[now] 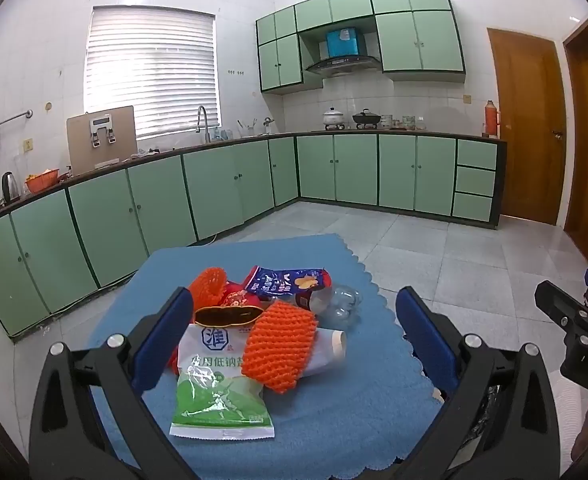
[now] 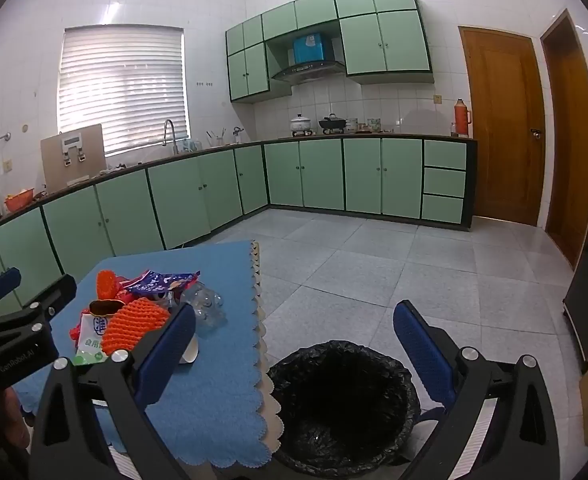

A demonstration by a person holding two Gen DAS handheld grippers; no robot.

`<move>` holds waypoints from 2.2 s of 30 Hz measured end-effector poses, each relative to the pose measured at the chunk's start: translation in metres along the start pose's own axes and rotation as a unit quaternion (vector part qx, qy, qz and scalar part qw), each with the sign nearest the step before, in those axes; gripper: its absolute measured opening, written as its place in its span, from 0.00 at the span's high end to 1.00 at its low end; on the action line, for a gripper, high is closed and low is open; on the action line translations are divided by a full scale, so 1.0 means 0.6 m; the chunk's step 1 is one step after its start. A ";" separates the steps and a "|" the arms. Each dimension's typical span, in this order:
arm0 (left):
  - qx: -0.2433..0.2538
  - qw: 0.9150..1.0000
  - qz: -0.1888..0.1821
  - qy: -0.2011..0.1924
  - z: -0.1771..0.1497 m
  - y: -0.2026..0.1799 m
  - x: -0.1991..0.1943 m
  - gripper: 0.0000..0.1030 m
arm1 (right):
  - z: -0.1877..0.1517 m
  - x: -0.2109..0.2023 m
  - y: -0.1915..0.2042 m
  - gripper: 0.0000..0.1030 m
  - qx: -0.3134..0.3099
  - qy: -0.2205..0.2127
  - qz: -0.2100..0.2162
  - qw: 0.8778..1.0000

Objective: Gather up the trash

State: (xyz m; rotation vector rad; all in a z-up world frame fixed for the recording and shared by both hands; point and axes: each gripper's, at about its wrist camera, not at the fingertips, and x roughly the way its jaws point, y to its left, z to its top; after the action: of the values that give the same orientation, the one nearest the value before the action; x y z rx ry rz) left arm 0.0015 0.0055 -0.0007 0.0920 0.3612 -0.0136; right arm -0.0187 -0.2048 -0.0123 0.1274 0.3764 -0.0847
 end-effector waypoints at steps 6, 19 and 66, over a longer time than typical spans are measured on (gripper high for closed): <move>-0.004 1.000 0.003 -0.001 -0.003 0.007 0.004 0.05 | 0.000 0.000 0.001 0.06 0.000 0.000 0.000 1.000; -0.004 1.000 0.005 -0.002 0.000 0.007 0.001 0.05 | -0.002 0.004 0.011 0.06 -0.003 -0.002 0.003 1.000; -0.004 1.000 0.007 -0.003 0.001 0.017 -0.001 0.05 | -0.009 0.009 0.014 0.06 0.001 0.002 0.006 1.000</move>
State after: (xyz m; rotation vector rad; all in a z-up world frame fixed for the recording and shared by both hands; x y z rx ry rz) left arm 0.0016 0.0157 0.0012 0.0856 0.3546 0.0012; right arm -0.0149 -0.1958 -0.0185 0.1319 0.3792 -0.0736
